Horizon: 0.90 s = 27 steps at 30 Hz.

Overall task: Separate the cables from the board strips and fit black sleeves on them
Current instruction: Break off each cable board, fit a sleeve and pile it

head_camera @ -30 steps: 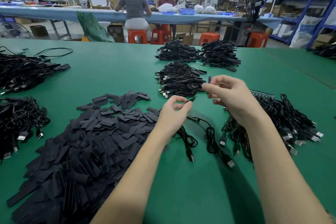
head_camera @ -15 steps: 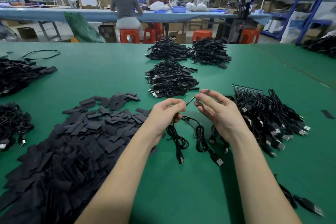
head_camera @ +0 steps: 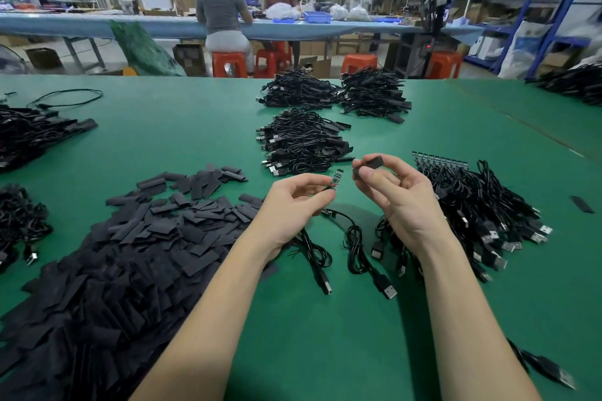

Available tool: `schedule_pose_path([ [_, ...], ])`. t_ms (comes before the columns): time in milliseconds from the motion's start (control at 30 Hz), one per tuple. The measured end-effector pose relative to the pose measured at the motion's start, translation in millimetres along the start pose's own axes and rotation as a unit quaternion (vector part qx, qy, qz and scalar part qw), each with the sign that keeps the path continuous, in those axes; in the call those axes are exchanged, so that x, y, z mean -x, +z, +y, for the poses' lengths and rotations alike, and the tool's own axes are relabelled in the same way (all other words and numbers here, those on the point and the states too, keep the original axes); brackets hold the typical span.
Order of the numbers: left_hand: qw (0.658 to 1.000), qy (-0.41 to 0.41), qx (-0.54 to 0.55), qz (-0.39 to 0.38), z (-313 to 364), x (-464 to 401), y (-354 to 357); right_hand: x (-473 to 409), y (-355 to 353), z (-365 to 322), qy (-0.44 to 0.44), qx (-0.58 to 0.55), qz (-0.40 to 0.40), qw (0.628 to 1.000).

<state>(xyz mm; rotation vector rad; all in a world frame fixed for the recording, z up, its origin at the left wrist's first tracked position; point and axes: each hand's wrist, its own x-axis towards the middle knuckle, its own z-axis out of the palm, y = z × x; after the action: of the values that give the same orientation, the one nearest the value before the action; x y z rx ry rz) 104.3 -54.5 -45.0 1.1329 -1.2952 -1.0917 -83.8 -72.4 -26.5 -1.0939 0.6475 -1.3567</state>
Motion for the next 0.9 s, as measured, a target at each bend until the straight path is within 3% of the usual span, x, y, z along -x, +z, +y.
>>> schedule_pose_path([
  [267,0.999,0.023,0.002,-0.044,-0.6,1.2,4.3,1.0,3.8,1.3,-0.011,0.034,0.025,0.999],
  [700,0.998,0.037,-0.016,-0.051,-2.2,0.7,3.3,2.3,6.0,0.2,-0.009,0.042,0.026,0.999],
  [900,0.991,0.069,-0.102,-0.058,1.8,2.3,-1.1,2.4,3.0,-1.5,0.008,0.057,0.006,0.998],
])
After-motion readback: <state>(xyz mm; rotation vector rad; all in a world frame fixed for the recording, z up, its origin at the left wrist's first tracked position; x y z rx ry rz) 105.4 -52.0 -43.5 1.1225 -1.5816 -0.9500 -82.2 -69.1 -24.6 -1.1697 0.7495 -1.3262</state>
